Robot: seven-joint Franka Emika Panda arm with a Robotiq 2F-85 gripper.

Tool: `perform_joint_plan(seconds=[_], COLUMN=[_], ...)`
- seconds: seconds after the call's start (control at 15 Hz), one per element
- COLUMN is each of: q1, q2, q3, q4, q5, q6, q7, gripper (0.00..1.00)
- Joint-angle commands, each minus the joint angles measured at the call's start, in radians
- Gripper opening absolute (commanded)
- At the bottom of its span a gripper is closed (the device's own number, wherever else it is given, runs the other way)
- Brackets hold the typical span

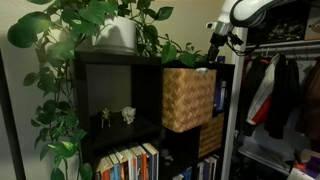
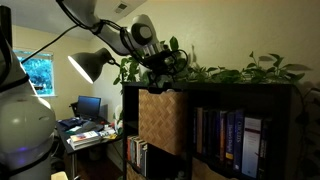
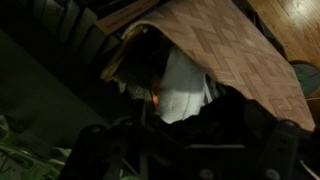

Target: Slightly pull out the reed basket, put the two plushies on top of the bookshelf into it, then push it back

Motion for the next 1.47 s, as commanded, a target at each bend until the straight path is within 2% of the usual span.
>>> perform_joint_plan(seconds=[0.0, 0.13, 0.2, 0.27, 0.4, 0.67, 0.93, 1.07, 1.27, 1.4], q1=[0.023, 0.026, 0.026, 0.025, 0.021, 0.01, 0.017, 0.02, 0.019, 0.021], q2=[-0.068, -0.086, -0.093, -0.102, -0.12, -0.136, -0.133, -0.117, -0.097, -0.082], q3=[0.004, 0.013, 0.016, 0.018, 0.022, 0.028, 0.029, 0.025, 0.022, 0.018], q4=[-0.023, -0.033, -0.038, -0.046, -0.071, -0.12, -0.164, -0.181, -0.207, -0.221], q5=[0.059, 0.089, 0.107, 0.133, 0.171, 0.231, 0.274, 0.291, 0.303, 0.312], q6=[-0.102, -0.14, -0.151, -0.154, -0.13, -0.104, -0.044, -0.001, 0.082, 0.128], q7=[0.091, 0.163, 0.2, 0.247, 0.328, 0.468, 0.517, 0.515, 0.515, 0.513], gripper=[1.0, 0.99, 0.9, 0.75, 0.64, 0.37, 0.1, 0.03, 0.0, 0.03])
